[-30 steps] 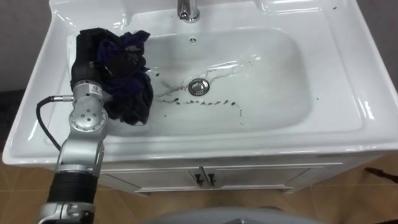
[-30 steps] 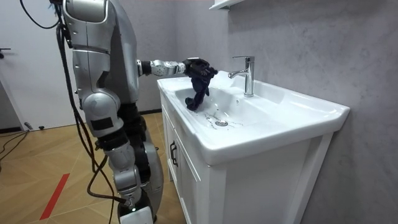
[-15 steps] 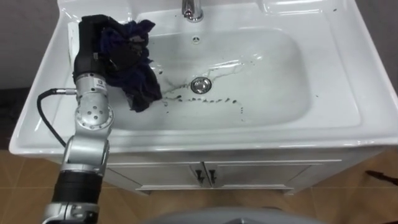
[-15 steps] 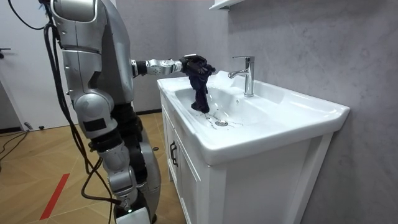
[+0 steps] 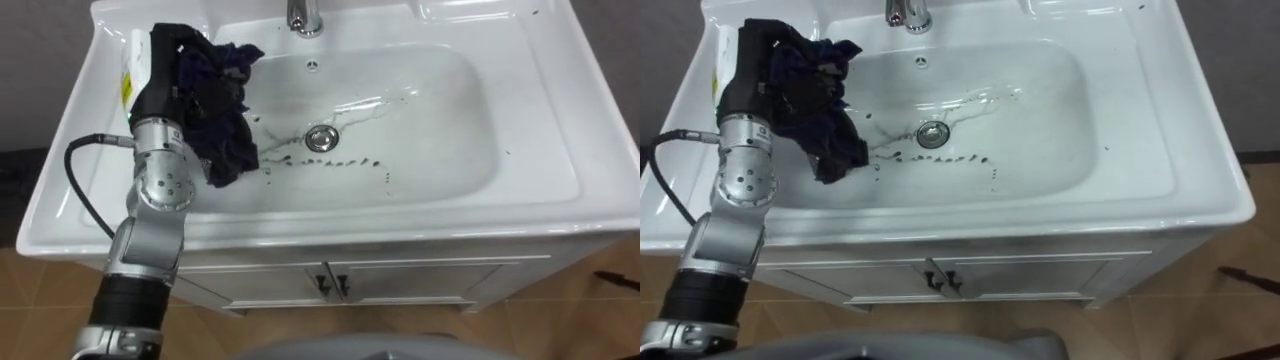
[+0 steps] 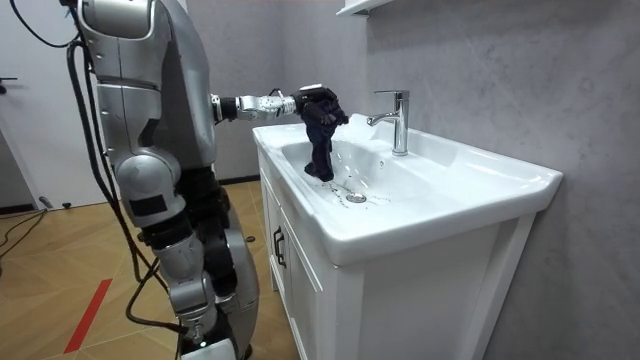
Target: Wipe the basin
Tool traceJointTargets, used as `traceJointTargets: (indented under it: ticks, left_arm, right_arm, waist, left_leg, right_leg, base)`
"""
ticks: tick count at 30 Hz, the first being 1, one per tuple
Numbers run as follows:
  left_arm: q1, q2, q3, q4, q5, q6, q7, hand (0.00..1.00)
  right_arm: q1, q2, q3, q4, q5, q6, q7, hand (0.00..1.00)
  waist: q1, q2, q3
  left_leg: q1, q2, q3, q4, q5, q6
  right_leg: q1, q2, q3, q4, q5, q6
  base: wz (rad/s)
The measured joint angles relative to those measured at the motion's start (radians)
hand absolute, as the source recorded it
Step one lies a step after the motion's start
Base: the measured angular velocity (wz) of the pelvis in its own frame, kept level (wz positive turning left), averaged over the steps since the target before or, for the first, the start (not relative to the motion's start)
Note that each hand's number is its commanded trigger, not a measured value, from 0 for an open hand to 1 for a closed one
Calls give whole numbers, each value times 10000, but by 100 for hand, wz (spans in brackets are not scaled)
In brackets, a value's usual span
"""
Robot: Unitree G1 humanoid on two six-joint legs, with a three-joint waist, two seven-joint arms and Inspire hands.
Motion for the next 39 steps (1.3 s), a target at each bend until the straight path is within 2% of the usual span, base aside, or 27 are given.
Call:
traceJointTargets:
  ticks: [2, 5, 7, 8, 10, 11, 13, 15, 17, 20, 24, 27, 29, 31, 32, 36, 39]
  left_arm:
    - [-1, 46, -19, 52, 516, -6, 56, 100]
    - [-2, 144, -182, 512, 1055, -3, 168, 100]
    - [-53, 145, -254, 967, 1282, -13, 211, 100]
    - [-130, 147, -319, 1310, 1301, -7, 211, 100]
    - [-128, 188, -397, 1691, 1447, -5, 210, 100]
    - [-138, 296, -484, 1980, 1656, -6, 211, 100]
    - [-134, 488, -776, 2383, 1952, 51, 193, 100]
    - [-157, 505, -848, 2523, 2185, 52, 173, 100]
    - [-426, 603, -869, 3257, 2615, -35, 292, 100]
    - [-723, 784, -1038, 4355, 2839, -26, 464, 100]
    - [-1372, 849, -1151, 5382, 2839, -29, 647, 100]
    - [-2122, 887, -1229, 6221, 2844, -68, 943, 100]
    - [-2737, 901, -1578, 7142, 2846, -86, 1143, 100]
    - [-3149, 907, -1825, 7584, 2841, -100, 1252, 100]
    - [-3404, 902, -1994, 7796, 2840, -115, 1321, 100]
    - [-3820, 902, -2160, 8292, 2801, -313, 1543, 100]
    - [-4078, 902, -2397, 8517, 2760, -383, 1730, 100]
  right_arm:
    - [-35, -16, -123, -1, 64, -24, 73, 0]
    - [-23, -116, -123, -104, 337, -22, 86, 0]
    - [-29, -213, -126, -115, 663, -13, 31, 0]
    - [-20, -275, -129, -116, 933, -13, 1, 0]
    - [-80, -317, -325, -117, 1205, -4, -28, 0]
    - [-162, -333, -453, -124, 1275, 7, -49, 0]
    - [-258, -380, -654, -126, 1431, -5, -64, 0]
    - [-303, -420, -807, -159, 1850, -22, -122, 0]
    - [-354, -479, -1108, -297, 2441, -45, -227, 0]
    - [-526, -706, -1120, -297, 2885, -347, -270, 0]
    - [-838, -835, -1098, -292, 3208, -553, -372, 0]
    - [-1008, -836, -1019, -318, 3570, -676, -365, 0]
    - [-1137, -879, -927, -332, 4139, -728, -355, 0]
    - [-1235, -941, -759, -330, 4658, -818, -350, 0]
    - [-1334, -961, -666, -331, 4854, -826, -348, 0]
    - [-1648, -982, -294, -252, 5154, -913, -325, 0]
    - [-1857, -992, -167, -88, 5225, -995, -309, 0]
  waist:
    - [-175, 39, 6]
    - [-217, 98, 10]
    - [-251, 226, -13]
    - [-301, 284, 21]
    - [-462, 335, 39]
    - [-540, 366, 57]
    - [-761, 425, 60]
    - [-817, 481, 70]
    - [-967, 532, 124]
    - [-1270, 561, 122]
    - [-1293, 578, 144]
    - [-1260, 582, 156]
    - [-1294, 561, 214]
    - [-1308, 596, 202]
    - [-1310, 563, 231]
    - [-1326, 487, 307]
    - [-1339, 503, 305]
  left_leg:
    - [-34, 43, -14, 1, -3, 0]
    - [-119, 87, 17, 156, -45, 11]
    - [-251, 147, 40, 285, -90, 14]
    - [-289, 161, 45, 320, -89, 15]
    - [-479, 168, 105, 387, -90, 19]
    - [-666, 177, 139, 498, -94, 26]
    - [-946, 203, 159, 673, -95, 31]
    - [-1277, 253, 230, 852, -98, 38]
    - [-1523, 278, 273, 888, -90, 50]
    - [-1690, 220, 367, 905, -65, 62]
    - [-2181, 225, 600, 1179, -63, 66]
    - [-2560, 232, 712, 1301, -51, 66]
    - [-2725, 260, 721, 1394, -50, 66]
    - [-2983, 298, 730, 1453, -46, 72]
    - [-3121, 309, 743, 1492, -35, 88]
    - [-3438, 319, 804, 1594, -31, 94]
    - [-3612, 314, 801, 1628, -22, 109]
  right_leg:
    - [-11, 2, -13, 6, 1, -1]
    - [-84, 7, -14, 117, 0, -3]
    - [-247, 25, 7, 274, 0, -4]
    - [-353, 22, 45, 408, -4, -10]
    - [-598, -8, 147, 634, -91, -46]
    - [-837, -22, 186, 778, -175, -69]
    - [-1178, -86, 230, 1000, -237, -84]
    - [-1597, -94, 247, 1288, -284, -110]
    - [-1923, -96, 261, 1547, -323, -147]
    - [-2310, -132, 405, 1940, -466, -149]
    - [-3065, -202, 628, 2506, -604, -194]
    - [-3510, -227, 695, 2800, -641, -235]
    - [-3671, -244, 695, 2842, -648, -245]
    - [-3905, -261, 707, 2913, -650, -250]
    - [-4085, -274, 717, 3004, -652, -252]
    - [-4450, -237, 778, 3163, -664, -267]
    - [-4553, -231, 677, 3146, -663, -268]
  base:
    - [6]
    - [-1]
    - [-8]
    - [-5]
    - [-5]
    - [-5]
    - [-6]
    - [-11]
    - [-7]
    - [-6]
    - [-14]
    - [-5]
    - [-2]
    - [0]
    - [0]
    - [-4]
    - [9]
